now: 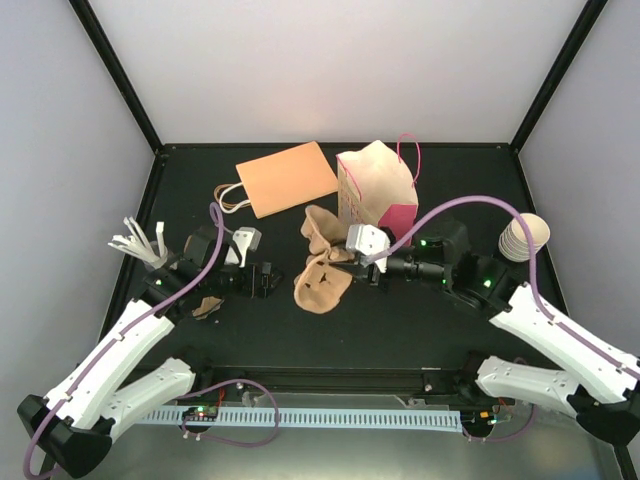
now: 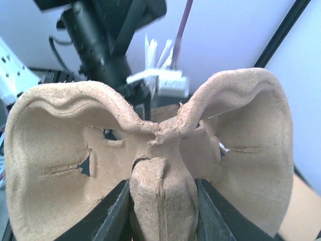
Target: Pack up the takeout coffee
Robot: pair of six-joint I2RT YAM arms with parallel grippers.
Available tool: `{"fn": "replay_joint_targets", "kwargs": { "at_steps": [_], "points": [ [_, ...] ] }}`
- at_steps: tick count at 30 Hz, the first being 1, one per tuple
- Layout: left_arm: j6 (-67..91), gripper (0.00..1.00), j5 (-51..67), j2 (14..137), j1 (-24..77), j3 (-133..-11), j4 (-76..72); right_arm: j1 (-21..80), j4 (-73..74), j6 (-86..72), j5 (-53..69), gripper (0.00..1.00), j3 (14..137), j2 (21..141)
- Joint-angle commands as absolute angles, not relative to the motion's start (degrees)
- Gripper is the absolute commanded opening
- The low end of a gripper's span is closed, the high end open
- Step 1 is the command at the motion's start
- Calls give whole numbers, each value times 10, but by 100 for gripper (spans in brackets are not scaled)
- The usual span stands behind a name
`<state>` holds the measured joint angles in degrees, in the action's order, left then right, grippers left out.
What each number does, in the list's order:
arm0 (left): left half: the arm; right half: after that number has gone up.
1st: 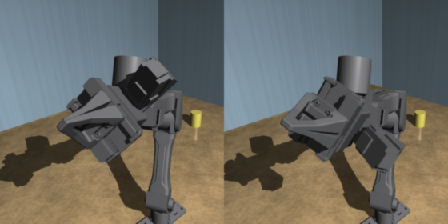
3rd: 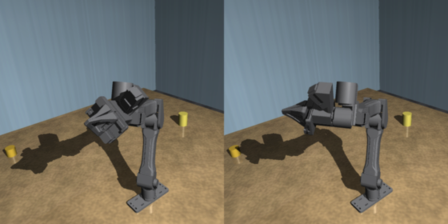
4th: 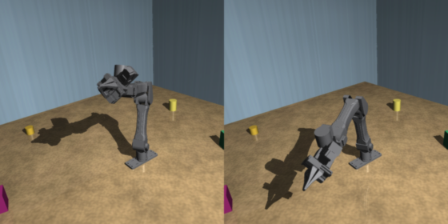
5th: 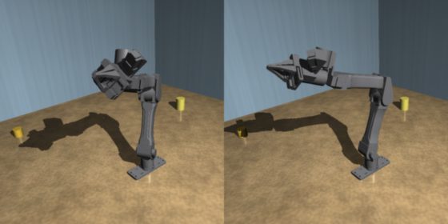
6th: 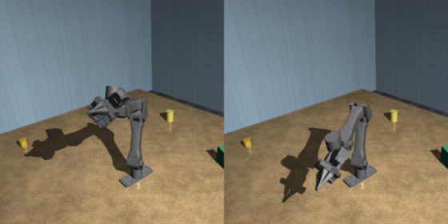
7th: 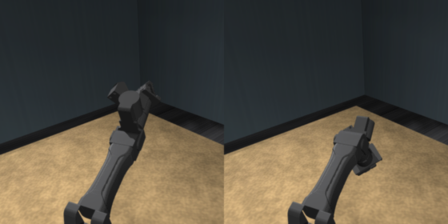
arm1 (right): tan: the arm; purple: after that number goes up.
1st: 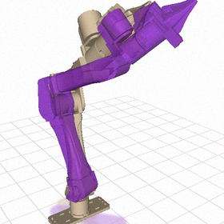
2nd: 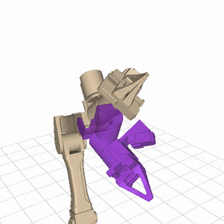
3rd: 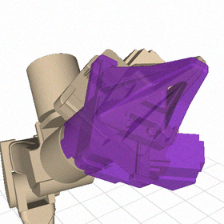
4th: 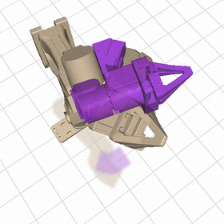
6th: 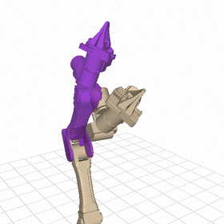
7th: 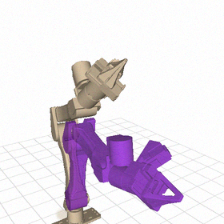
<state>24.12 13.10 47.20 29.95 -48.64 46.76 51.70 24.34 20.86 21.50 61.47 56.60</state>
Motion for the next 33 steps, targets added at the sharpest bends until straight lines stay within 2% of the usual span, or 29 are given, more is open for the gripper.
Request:
{"fn": "replay_joint_targets", "kwargs": {
  "at_steps": [1,9,15,22,26,33],
  "points": [
    [249,88,160,468,295,-513,456,517,225,213,196,36,660,549],
    [293,86,190,476,298,-520,405,516,232,212,109,35,727,538],
    [323,86,203,526,343,-551,334,517,209,208,-72,35,718,503],
    [363,86,144,624,403,-640,253,516,154,232,-191,34,656,430],
    [419,87,68,673,427,-679,212,516,122,244,-250,33,628,389],
    [478,82,17,758,445,-748,150,517,98,269,-302,33,600,345]
  ]
}}
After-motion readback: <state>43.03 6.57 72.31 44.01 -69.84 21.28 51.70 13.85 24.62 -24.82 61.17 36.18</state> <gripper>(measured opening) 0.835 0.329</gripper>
